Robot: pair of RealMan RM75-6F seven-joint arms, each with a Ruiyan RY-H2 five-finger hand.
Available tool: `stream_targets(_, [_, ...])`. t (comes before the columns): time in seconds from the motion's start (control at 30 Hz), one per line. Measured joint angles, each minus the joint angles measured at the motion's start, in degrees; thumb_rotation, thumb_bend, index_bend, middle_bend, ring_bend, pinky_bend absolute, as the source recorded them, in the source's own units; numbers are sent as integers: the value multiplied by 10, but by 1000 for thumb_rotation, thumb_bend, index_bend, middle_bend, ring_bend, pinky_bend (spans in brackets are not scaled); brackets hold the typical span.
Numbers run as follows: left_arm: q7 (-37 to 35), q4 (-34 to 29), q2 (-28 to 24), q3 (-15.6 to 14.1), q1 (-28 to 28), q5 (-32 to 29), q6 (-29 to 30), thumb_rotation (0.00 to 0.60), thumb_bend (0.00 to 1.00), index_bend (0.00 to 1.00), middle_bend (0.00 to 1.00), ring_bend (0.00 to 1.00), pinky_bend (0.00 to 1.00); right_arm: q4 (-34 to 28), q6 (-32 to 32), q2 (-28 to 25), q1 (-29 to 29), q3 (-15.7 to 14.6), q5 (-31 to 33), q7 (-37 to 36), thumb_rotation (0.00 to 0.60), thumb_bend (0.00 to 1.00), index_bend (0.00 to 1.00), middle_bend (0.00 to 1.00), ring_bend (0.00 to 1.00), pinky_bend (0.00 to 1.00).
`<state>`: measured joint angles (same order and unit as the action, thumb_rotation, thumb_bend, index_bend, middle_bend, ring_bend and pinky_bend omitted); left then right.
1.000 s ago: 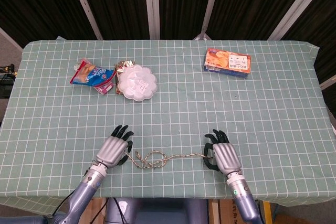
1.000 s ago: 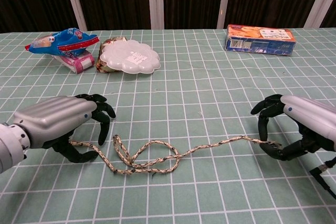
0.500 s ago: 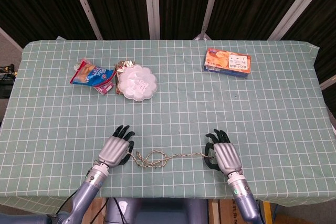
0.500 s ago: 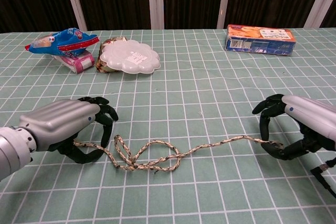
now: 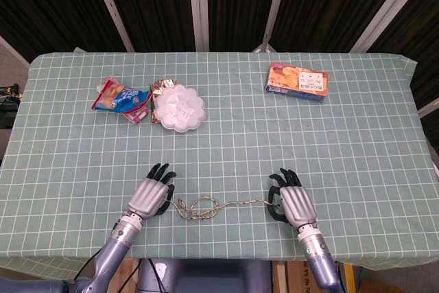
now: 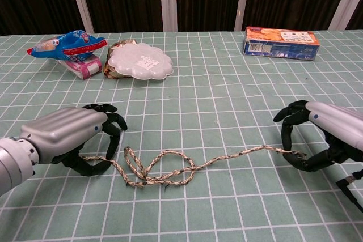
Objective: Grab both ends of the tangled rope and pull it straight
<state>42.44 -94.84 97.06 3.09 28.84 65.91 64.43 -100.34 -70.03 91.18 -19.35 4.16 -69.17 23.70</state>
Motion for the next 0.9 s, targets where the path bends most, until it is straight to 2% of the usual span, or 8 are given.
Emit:
stream_targets(0.43, [-9, -16, -38, 21, 6, -2, 16, 600, 544, 615, 188, 0, 0, -4, -3, -37, -6, 17, -1, -4, 600, 446, 625, 228, 0, 0])
stream_targets(0.77, [-37, -41, -122, 29, 0, -7, 25, 600, 545, 615, 188, 0, 0, 25, 7, -126, -12, 53, 15, -38, 600, 447, 625, 228, 0, 0])
stream_targets(0.9, [-59, -46, -153, 30, -8, -8, 31, 600, 546, 614, 189, 0, 0, 45, 11, -145, -13, 68, 33, -58, 600, 446, 625, 229, 0, 0])
